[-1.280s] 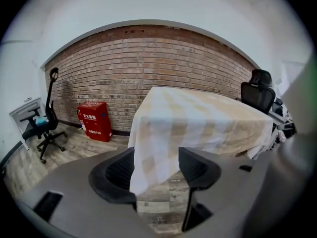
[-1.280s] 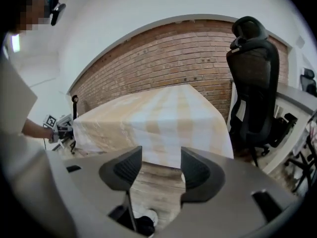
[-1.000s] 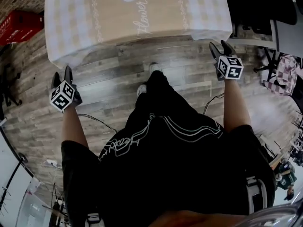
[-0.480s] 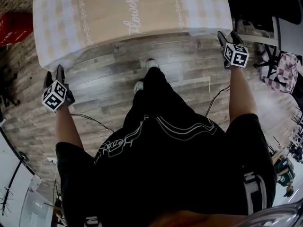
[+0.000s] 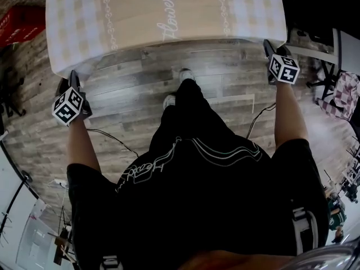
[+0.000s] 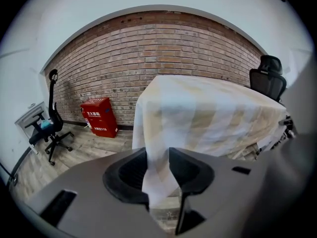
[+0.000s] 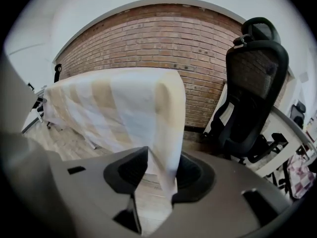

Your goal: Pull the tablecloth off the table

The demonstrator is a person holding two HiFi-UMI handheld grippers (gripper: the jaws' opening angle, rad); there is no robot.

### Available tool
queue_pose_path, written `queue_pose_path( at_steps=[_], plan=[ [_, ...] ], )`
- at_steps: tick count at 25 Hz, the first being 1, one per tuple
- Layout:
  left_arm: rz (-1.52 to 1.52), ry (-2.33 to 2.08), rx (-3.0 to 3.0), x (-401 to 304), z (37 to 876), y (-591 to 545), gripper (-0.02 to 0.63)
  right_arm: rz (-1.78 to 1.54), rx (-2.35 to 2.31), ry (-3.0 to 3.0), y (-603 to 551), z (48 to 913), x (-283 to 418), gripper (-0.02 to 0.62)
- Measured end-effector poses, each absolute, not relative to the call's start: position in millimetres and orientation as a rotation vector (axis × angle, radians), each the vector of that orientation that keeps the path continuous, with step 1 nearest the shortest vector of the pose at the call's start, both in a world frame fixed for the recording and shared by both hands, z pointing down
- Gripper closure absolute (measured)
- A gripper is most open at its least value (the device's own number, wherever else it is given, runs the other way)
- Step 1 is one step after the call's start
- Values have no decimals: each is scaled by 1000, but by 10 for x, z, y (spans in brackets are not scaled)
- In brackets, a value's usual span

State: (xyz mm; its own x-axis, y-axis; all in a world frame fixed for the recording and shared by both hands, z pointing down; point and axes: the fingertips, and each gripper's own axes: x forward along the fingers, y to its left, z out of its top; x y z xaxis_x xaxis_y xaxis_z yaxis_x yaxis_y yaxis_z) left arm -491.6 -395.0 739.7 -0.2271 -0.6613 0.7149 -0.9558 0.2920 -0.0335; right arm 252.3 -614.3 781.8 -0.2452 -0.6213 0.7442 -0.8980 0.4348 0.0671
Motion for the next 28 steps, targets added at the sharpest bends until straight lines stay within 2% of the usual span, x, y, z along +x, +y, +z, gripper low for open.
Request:
queue_pose_path(
  at_steps=[3,6,12,28],
  plan=[
    [626,-1969,1441,-4888,7394,-3933,525,503,1307,-1962,-6046,7812,2520,512],
    [622,-1976,1433,-4891,7392,-3909,588,592,1364,-1958,-5972,7799,2534,554],
    [600,-1957,1431,-4868,7349,-3879,598,704,1426,-1921,-5835,7708,2585,597],
    [487,-1952,1478,-4830,6866,-3738,600,800,1643,-1962,-5689,7013,2568,597]
  ],
)
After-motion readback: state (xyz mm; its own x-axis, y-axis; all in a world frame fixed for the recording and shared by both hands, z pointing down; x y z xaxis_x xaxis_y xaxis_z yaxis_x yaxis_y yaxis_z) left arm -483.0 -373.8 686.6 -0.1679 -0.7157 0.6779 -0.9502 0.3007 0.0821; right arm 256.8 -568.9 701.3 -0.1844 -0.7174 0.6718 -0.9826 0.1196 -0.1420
